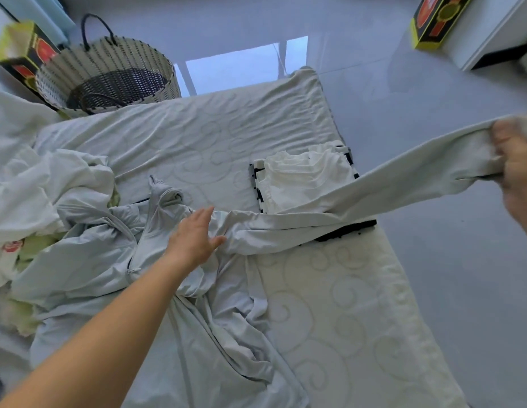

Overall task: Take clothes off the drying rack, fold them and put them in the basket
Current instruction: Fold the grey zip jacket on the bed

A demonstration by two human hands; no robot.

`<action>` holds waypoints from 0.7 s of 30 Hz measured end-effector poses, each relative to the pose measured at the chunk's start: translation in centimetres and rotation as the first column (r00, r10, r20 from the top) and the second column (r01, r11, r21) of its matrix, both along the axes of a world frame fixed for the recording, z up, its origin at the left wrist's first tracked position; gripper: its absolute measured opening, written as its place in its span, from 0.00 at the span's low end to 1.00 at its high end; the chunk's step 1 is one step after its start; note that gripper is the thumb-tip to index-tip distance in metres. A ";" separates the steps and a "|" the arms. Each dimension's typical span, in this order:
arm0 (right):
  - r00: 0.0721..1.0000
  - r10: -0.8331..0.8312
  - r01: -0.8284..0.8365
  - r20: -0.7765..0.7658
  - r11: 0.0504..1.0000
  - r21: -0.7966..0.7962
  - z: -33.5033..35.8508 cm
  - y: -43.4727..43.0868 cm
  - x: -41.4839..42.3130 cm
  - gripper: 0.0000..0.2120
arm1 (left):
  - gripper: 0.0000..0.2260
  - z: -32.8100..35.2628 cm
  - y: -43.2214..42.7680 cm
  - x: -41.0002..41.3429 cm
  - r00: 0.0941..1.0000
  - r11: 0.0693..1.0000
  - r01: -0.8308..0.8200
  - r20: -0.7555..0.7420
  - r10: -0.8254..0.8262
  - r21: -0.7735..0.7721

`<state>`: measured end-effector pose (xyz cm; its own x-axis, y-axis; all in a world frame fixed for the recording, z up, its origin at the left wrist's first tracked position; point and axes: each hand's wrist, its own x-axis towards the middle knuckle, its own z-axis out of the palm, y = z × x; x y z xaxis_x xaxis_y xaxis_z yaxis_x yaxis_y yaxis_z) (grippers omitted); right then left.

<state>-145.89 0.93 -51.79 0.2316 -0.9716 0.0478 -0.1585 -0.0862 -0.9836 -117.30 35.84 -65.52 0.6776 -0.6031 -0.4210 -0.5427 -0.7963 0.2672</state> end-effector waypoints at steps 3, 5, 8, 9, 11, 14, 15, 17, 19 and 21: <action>0.996 0.085 -0.085 -0.013 0.995 0.056 1.0 0.8 2.6 0.11 | 0.36 0.7 -2.8 -1.0 0.996 0.991 0.093 -0.004 -0.094 -0.096; 0.993 0.115 -0.114 -0.038 0.993 0.035 1.4 0.9 4.0 0.08 | 0.35 1.3 -5.0 -1.7 0.987 0.976 0.160 -0.007 -0.162 -0.145; 0.987 0.161 -0.159 -0.024 0.986 0.053 1.5 0.8 5.4 0.08 | 0.34 1.7 -7.7 -2.5 0.978 0.968 0.193 -0.051 -0.204 -0.162; 0.985 0.172 -0.170 -0.032 0.984 0.053 1.9 1.0 5.7 0.08 | 0.34 1.6 -8.4 -2.7 0.975 0.967 0.203 -0.056 -0.213 -0.153; 0.980 0.194 -0.191 -0.045 0.980 0.059 1.9 0.9 6.1 0.07 | 0.33 1.5 -9.9 -3.3 0.970 0.962 0.221 -0.063 -0.234 -0.159; 0.977 0.205 -0.203 -0.052 0.978 0.053 1.8 0.3 5.8 0.07 | 0.32 1.1 -11.5 -4.3 0.960 0.953 0.240 -0.104 -0.261 -0.183; 0.980 0.193 -0.190 -0.055 0.980 0.050 2.0 0.2 5.6 0.07 | 0.31 0.8 -11.6 -4.2 0.961 0.956 0.230 -0.115 -0.253 -0.184; 0.986 0.155 -0.153 -0.053 0.987 0.038 2.4 -0.7 4.7 0.07 | 0.30 -0.3 -11.0 -3.4 0.977 0.975 0.159 -0.117 -0.178 -0.158; 0.994 0.087 -0.086 -0.060 0.996 0.011 2.8 -2.2 3.6 0.08 | 0.29 -1.5 -9.5 -1.7 0.993 0.994 0.078 -0.080 -0.084 -0.070; 0.995 0.032 -0.034 -0.094 0.999 -0.017 2.9 -4.1 2.2 0.09 | 0.31 -2.6 -7.7 0.1 0.994 0.987 0.105 0.028 -0.109 0.120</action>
<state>-143.69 -3.12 -48.90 0.2682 -0.9624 0.0425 -0.2471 -0.1114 -0.9626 -117.19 28.12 -68.09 0.6272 -0.6201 -0.4713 -0.6336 -0.7581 0.1543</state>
